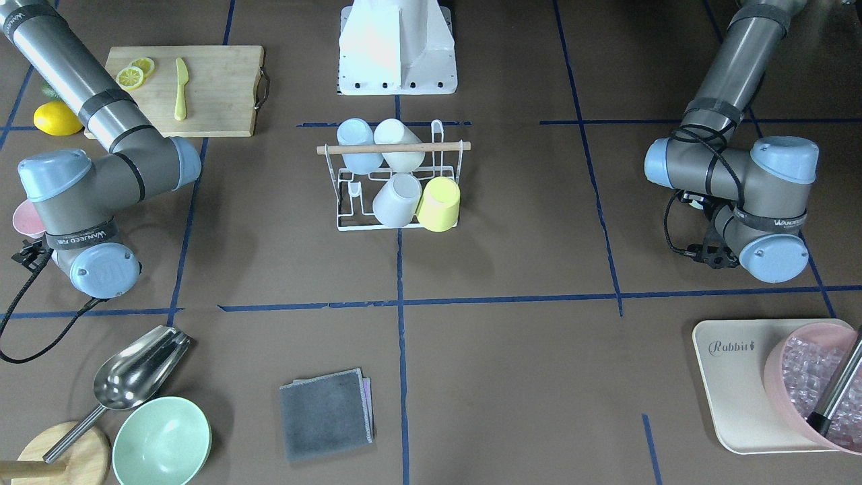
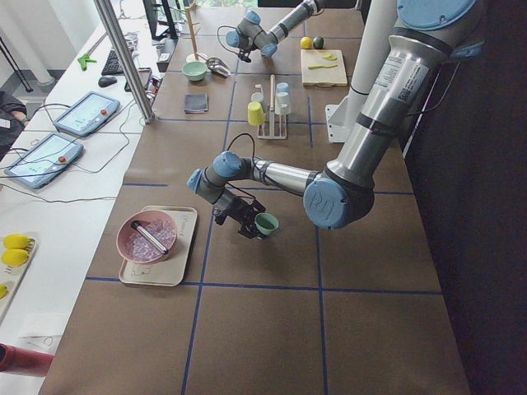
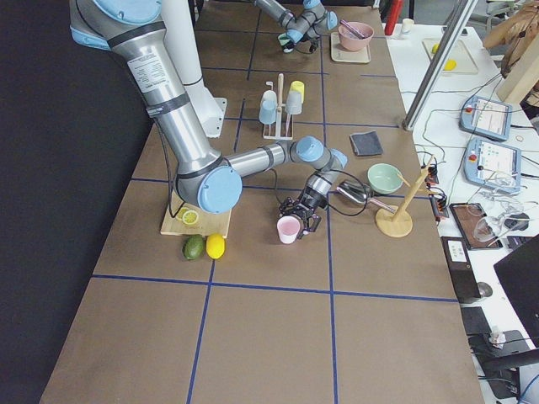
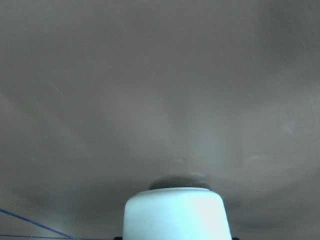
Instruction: Place cup on cup holder
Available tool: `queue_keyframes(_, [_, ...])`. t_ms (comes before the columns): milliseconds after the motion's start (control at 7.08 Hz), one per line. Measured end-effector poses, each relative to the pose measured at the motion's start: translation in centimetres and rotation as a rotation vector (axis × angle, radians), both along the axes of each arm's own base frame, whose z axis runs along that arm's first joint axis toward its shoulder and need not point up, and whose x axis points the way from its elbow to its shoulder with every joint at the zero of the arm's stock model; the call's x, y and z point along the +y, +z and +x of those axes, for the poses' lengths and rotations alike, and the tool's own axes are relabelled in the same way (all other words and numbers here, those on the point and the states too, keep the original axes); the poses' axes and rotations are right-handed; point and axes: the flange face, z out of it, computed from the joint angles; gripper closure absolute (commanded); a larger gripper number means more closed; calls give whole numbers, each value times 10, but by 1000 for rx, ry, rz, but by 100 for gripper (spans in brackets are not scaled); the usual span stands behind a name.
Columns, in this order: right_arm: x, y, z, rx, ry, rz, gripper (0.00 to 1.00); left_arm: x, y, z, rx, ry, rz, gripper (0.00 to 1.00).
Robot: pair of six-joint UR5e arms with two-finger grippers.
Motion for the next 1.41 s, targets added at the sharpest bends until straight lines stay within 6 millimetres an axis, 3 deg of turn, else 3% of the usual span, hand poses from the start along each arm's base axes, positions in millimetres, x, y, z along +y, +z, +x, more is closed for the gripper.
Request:
queue_keyframes(141, [2, 5, 0, 7, -2, -8, 0, -1, -13, -3, 13, 0, 12, 96])
queue_keyframes(424, [5, 7, -1, 23, -7, -25, 0, -5, -66, -15, 67, -12, 83, 95])
queue_keyframes(706, [9, 8, -3, 43, -15, -39, 0, -8, -146, -31, 156, -33, 222, 95])
queue_keyframes(989, [11, 8, -3, 56, -21, -46, 1, -14, -232, -34, 250, -40, 372, 96])
queue_keyframes(1130, [12, 8, -5, 60, -26, -45, 10, -19, -268, -32, 288, -41, 431, 96])
queue_keyframes(1271, [14, 9, -6, 65, -34, -43, 36, -23, -301, -30, 327, -41, 488, 96])
queue_keyframes(1412, [15, 10, -8, 68, -45, -40, 71, -25, -329, -28, 373, -42, 552, 96])
